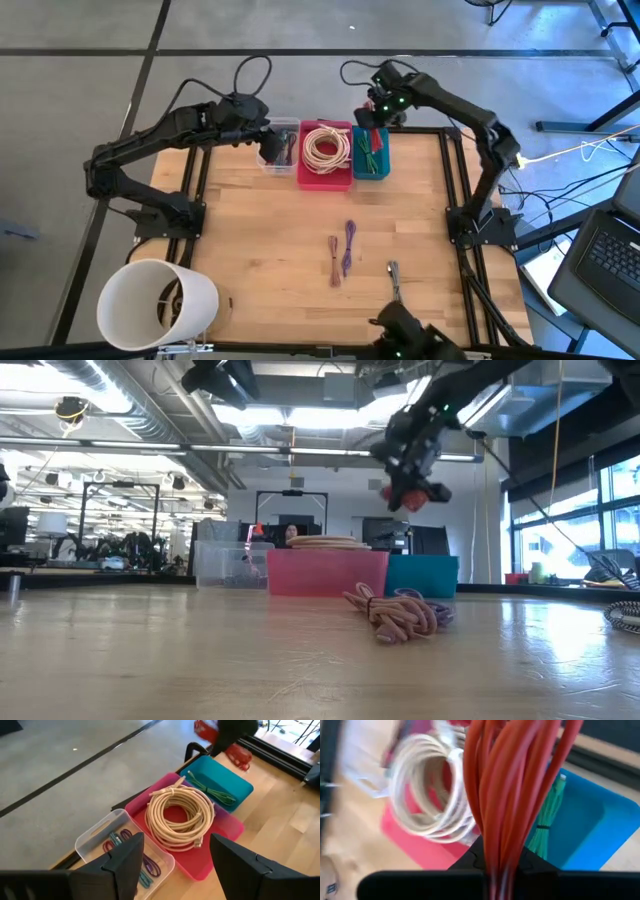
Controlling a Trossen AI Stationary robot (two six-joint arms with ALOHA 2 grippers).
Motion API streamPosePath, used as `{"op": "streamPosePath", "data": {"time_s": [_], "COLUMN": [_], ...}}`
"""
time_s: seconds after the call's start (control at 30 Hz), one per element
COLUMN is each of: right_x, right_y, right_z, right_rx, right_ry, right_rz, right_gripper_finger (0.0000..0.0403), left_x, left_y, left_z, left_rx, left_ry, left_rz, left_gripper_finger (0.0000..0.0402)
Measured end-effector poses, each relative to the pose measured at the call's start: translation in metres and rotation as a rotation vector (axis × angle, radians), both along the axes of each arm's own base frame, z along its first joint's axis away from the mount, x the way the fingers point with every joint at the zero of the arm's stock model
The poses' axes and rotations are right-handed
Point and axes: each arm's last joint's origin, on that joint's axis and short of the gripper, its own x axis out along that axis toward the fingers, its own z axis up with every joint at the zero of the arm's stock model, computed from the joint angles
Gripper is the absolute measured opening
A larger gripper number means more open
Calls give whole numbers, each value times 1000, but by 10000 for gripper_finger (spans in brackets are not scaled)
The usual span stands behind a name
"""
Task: Pick & Place USB Port
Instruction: Put the orange charger cable into the blue bin
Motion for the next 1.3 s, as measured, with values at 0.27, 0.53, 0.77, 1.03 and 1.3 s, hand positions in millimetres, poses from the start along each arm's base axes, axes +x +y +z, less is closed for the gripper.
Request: {"op": "streamPosePath", "data": {"time_s": [0.27, 0.53, 0.77, 1.03, 1.3], "right_x": [7, 7, 3, -2, -10], "right_y": [-10, -14, -10, -2, 6], "right_z": [-34, -47, -65, -105, -137], "right_rx": [26, 49, 98, 155, 168], "right_ry": [131, 185, 229, 179, 169], "right_rz": [-53, -65, -81, -118, -166], "right_gripper_finger": [15, 15, 15, 15, 15], "left_x": [-1, -2, -2, -3, -3], "left_y": [0, -1, 0, 0, 1], "left_z": [-2, -2, -2, -2, -2], "left_rx": [-12, 2, 19, 40, 40], "left_ry": [19, 44, 59, 73, 72], "left_rz": [5, -13, -21, -7, -5], "left_gripper_finger": [219, 219, 219, 219, 219]}}
